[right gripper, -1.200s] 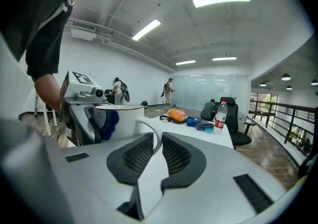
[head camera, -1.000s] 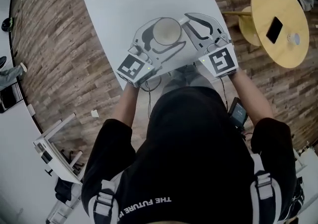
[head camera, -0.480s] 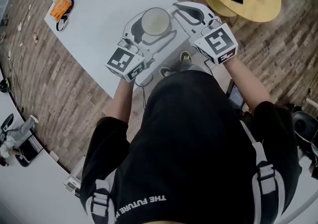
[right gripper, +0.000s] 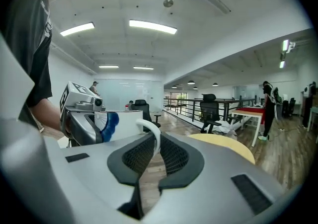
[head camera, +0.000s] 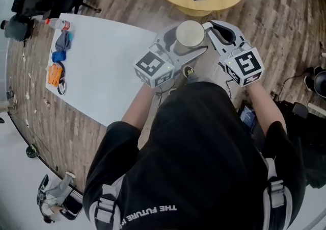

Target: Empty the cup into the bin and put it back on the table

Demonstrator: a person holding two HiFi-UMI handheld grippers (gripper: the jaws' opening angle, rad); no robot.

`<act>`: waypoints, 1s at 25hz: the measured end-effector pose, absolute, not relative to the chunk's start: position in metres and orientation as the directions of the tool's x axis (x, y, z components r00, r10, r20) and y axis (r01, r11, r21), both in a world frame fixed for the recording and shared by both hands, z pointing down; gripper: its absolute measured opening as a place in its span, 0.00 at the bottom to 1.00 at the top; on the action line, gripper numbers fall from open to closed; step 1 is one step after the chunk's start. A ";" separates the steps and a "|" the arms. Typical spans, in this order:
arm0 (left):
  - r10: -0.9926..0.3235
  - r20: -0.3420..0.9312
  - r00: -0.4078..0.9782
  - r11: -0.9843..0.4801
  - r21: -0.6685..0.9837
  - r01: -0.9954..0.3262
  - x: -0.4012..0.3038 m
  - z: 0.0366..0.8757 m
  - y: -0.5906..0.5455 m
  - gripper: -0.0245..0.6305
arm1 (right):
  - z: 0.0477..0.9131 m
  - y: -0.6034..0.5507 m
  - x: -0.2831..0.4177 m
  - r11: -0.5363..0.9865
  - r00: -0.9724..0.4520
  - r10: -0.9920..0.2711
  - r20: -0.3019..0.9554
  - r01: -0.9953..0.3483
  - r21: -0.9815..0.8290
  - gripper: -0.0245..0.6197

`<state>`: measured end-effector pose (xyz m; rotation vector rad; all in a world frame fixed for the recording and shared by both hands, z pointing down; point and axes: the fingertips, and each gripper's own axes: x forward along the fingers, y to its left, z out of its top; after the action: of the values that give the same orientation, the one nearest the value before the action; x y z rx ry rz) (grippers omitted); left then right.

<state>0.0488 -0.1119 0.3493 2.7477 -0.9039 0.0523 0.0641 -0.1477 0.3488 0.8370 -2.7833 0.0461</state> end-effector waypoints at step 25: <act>-0.106 0.317 0.942 -0.325 0.885 -0.335 0.164 0.568 -0.123 0.62 | 0.589 -0.146 0.186 0.534 -0.642 -0.246 0.726 -0.715 -0.451 0.11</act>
<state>0.1642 -0.1226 0.5681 1.8995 -0.3208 0.2379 0.1864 -0.1462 0.5891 0.7748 -2.1730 1.0157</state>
